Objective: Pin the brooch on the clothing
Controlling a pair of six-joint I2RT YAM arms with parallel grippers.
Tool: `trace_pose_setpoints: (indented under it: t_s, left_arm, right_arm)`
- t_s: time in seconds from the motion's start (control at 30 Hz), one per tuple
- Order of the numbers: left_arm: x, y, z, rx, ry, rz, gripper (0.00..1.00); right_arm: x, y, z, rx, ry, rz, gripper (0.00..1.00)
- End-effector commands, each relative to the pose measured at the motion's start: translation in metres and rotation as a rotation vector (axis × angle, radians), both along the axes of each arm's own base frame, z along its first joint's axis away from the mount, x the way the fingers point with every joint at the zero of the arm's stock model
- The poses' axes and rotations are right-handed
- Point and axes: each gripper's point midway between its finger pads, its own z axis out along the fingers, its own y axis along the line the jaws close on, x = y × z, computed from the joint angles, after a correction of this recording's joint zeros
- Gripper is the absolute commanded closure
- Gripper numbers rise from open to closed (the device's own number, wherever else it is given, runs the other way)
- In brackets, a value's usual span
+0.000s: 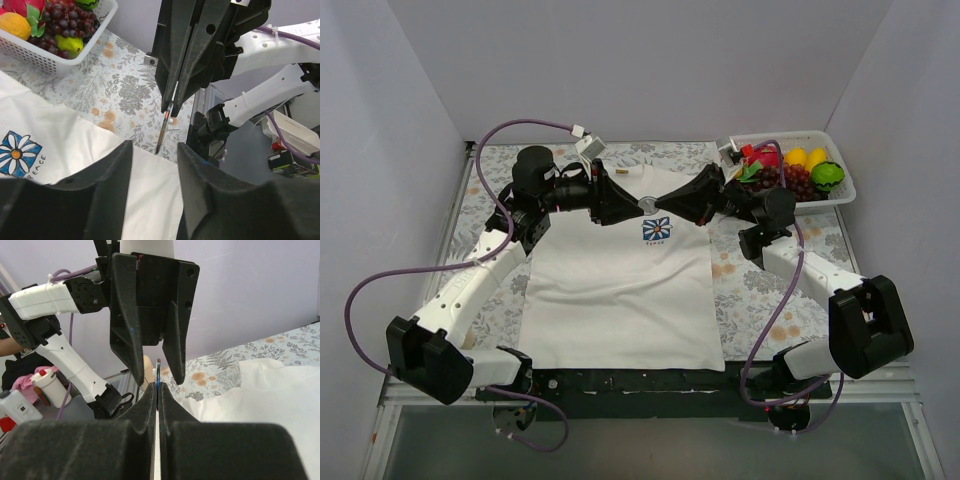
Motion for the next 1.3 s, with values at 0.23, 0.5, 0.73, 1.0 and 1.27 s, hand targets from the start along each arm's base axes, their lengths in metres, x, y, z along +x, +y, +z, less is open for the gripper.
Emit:
trace_pose_setpoints:
  t_s: [0.23, 0.5, 0.73, 1.0, 1.27]
  left_arm:
    - [0.001, -0.005, 0.013, -0.057, -0.021, -0.025, 0.96]
    - [0.012, -0.002, 0.008, -0.035, -0.019, 0.047, 1.00]
    - [0.044, 0.016, -0.015, 0.069, -0.016, 0.270, 1.00]
    - [0.091, 0.052, -0.060, 0.256, -0.015, 0.568, 1.00]
    - [0.138, 0.100, -0.124, 0.504, 0.037, 0.872, 1.00]
  right_arm:
    - [-0.007, -0.002, 0.006, 0.028, -0.047, 0.016, 0.99]
    - [0.003, 0.001, -0.010, -0.032, -0.036, -0.014, 0.89]
    - [0.023, -0.005, -0.030, -0.115, -0.041, -0.174, 0.35]
    - [0.036, -0.012, -0.052, -0.207, -0.013, -0.274, 0.16]
    - [0.031, -0.013, -0.083, -0.277, 0.036, -0.253, 0.11]
